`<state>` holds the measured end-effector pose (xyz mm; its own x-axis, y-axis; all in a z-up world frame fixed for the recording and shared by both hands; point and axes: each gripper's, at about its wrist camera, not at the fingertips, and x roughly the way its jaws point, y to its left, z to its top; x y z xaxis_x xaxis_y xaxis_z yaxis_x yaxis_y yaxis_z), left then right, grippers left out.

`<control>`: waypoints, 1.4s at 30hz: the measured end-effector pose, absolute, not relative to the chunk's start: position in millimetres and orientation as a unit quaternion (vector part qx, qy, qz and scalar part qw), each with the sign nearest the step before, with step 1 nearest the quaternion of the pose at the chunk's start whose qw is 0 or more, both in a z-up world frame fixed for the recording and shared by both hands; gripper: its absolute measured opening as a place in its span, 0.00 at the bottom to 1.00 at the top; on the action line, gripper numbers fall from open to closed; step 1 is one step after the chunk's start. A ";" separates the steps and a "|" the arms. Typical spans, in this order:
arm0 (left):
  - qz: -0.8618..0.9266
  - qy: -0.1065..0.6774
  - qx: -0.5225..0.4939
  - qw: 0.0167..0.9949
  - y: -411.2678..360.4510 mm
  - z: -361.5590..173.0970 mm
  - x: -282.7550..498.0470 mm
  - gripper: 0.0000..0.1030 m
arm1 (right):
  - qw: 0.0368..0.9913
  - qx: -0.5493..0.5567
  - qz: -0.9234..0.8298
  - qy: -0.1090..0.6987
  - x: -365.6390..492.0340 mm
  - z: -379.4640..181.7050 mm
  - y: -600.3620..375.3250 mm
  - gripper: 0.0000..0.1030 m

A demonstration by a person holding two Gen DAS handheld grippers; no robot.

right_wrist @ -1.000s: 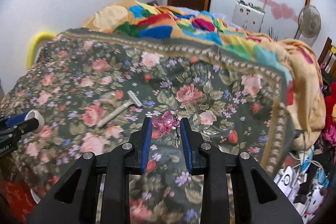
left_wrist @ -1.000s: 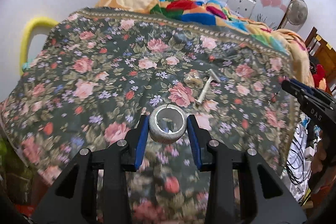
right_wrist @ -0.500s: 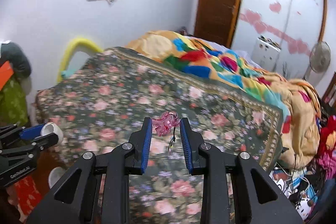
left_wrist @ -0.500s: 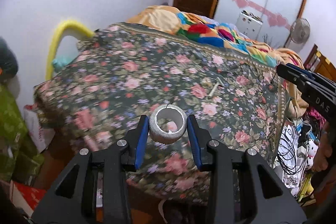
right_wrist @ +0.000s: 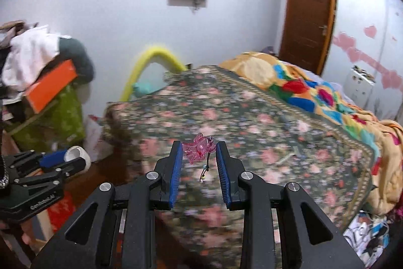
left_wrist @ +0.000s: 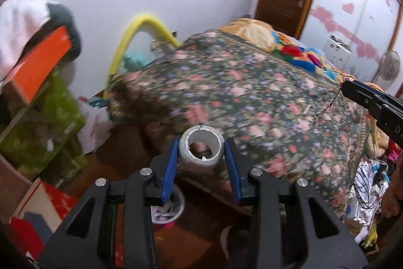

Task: Collect trash
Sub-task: 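Carry the tape roll and pink clip over the wastebasket and open both grippers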

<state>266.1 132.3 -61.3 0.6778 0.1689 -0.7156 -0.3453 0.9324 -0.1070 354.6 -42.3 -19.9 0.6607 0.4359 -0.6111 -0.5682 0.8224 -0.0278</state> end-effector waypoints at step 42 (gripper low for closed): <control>0.164 0.492 -0.251 0.817 261.8 -225.2 237.8 0.37 | 0.739 -0.172 0.399 0.515 343.1 -185.3 168.9 0.49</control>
